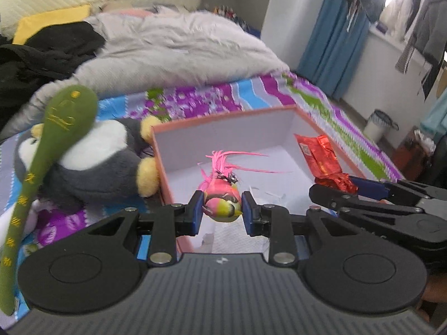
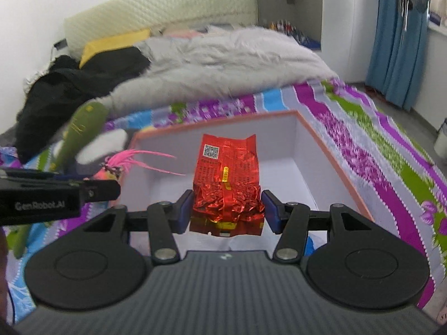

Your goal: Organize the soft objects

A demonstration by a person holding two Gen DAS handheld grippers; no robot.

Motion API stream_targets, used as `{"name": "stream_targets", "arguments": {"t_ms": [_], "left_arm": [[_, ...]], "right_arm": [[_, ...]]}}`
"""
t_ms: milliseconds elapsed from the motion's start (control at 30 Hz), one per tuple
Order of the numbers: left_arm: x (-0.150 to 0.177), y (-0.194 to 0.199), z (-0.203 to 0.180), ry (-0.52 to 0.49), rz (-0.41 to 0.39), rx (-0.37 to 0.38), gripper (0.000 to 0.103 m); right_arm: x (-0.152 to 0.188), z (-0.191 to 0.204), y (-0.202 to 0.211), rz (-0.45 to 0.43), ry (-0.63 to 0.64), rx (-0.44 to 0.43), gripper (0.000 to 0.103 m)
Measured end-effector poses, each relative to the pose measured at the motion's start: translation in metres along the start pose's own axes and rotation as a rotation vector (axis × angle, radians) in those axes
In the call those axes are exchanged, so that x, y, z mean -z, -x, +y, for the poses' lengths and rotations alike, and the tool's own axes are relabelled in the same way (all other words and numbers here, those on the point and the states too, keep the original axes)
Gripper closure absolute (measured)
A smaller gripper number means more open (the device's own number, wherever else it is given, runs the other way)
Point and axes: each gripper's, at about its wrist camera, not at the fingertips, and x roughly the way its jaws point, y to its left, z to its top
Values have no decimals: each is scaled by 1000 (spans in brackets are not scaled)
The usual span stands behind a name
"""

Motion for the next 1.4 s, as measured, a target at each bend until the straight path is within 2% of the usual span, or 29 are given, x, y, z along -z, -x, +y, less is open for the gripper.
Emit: {"name": "stream_targets", "arguments": {"t_ms": [200, 333, 433, 533, 667, 967, 1400], "left_arm": [[-6, -41, -6, -20, 54, 14, 69], [-6, -56, -7, -18, 71, 30, 67], [-6, -57, -3, -5, 83, 47, 66], [-7, -45, -2, -18, 66, 28, 66], [-14, -15, -1, -20, 21, 30, 66], [-20, 79, -9, -37, -93, 32, 66], [20, 207, -35, -94, -221, 107, 66]], "right_arm": [[9, -16, -28, 60, -31, 18, 47], [13, -22, -37, 86, -53, 16, 46], [13, -21, -37, 90, -49, 11, 43], [10, -20, -28, 66, -56, 14, 43], [0, -18, -3, 2, -84, 12, 43], [-18, -2, 85, -158, -86, 29, 44], [6, 28, 201, -294, -91, 77, 43]]}}
